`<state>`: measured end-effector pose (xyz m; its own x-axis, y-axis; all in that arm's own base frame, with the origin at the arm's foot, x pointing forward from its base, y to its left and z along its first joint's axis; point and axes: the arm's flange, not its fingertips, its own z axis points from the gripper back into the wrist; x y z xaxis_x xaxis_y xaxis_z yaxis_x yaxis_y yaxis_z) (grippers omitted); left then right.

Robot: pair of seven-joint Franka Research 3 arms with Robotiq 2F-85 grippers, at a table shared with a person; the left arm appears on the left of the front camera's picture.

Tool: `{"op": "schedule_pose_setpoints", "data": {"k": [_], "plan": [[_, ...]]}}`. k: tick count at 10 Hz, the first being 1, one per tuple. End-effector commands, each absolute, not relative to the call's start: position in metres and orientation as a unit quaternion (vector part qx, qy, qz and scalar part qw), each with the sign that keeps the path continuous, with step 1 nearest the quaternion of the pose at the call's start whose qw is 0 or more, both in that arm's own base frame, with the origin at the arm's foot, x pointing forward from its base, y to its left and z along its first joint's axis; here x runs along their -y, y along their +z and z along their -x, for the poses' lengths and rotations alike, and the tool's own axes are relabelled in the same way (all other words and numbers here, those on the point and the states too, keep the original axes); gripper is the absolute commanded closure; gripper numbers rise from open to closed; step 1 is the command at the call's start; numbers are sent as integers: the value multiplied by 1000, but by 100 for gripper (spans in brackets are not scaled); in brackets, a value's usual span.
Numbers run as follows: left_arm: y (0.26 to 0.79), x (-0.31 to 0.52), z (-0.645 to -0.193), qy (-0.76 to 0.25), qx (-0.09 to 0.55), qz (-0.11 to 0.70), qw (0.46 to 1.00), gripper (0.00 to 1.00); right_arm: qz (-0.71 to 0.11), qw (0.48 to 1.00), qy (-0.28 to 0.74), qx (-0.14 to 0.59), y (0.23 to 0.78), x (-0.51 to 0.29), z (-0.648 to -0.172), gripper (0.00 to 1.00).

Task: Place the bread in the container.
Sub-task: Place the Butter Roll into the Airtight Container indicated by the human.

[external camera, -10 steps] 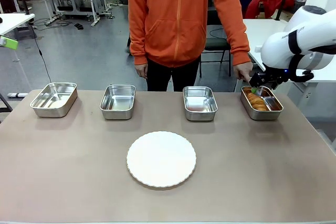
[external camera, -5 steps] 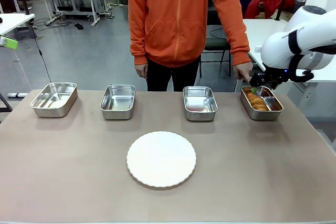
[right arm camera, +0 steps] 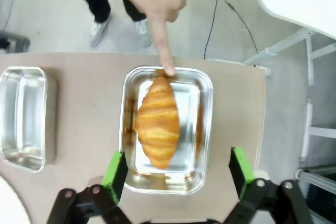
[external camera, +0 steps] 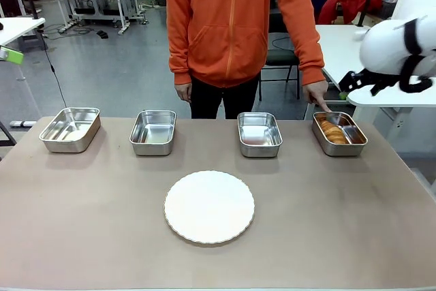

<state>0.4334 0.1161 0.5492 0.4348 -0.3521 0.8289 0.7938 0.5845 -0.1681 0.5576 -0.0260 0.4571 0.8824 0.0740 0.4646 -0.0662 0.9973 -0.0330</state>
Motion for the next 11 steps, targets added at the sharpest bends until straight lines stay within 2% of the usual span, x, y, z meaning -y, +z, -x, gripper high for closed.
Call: {"op": "schedule_pose_setpoints", "data": {"k": [1, 5, 8, 11], "plan": [[550, -114, -433, -361, 396, 286, 794, 0, 4, 960, 11, 280, 470, 36, -499, 0], [550, -114, -433, -361, 396, 286, 794, 0, -10, 954, 21, 299, 482, 20, -411, 0], [550, -114, -433, -361, 396, 286, 794, 0, -24, 960, 52, 273, 470, 5, -402, 0], [550, -114, -433, -361, 396, 286, 794, 0, -5, 956, 32, 290, 482, 14, -407, 0]]}}
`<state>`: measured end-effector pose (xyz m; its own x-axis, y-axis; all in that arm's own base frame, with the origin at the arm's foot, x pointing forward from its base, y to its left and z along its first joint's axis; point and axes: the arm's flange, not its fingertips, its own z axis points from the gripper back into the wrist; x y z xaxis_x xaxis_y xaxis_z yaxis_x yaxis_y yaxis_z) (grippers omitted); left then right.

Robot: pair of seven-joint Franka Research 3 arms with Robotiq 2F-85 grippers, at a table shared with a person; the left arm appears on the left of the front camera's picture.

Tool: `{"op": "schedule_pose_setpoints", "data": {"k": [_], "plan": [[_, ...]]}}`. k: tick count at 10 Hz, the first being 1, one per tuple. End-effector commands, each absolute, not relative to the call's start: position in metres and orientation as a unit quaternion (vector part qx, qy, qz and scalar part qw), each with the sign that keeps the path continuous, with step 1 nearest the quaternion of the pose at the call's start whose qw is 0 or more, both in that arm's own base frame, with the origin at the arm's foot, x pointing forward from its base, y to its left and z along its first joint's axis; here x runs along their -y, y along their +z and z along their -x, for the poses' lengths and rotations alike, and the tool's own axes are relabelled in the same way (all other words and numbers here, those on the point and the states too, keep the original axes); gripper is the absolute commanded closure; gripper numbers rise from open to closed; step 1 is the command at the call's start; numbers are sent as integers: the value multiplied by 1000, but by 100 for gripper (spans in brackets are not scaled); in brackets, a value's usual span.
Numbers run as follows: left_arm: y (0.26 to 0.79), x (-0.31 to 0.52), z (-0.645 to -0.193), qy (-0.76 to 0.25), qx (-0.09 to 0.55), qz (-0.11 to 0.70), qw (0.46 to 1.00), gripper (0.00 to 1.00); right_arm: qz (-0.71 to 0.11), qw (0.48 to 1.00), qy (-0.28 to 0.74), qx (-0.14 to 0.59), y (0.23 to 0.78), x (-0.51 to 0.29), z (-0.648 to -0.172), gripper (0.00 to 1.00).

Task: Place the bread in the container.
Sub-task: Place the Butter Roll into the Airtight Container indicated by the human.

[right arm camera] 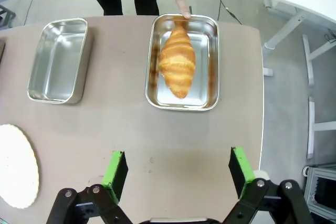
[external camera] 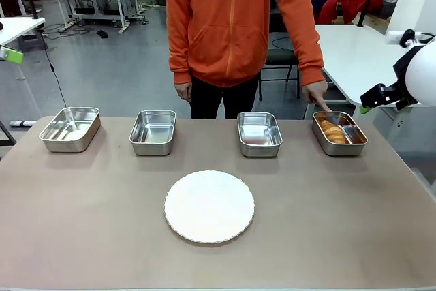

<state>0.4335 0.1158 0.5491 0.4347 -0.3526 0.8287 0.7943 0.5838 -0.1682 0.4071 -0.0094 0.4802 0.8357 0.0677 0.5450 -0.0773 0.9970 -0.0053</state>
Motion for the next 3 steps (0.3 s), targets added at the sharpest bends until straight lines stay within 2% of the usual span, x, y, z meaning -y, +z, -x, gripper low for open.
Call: {"op": "schedule_pose_setpoints", "data": {"k": [1, 3], "plan": [[550, -114, -433, -361, 396, 286, 794, 0, -5, 956, 32, 290, 482, 14, -407, 0], [550, -114, -433, -361, 396, 286, 794, 0, -5, 956, 32, 290, 482, 14, -407, 0]]}}
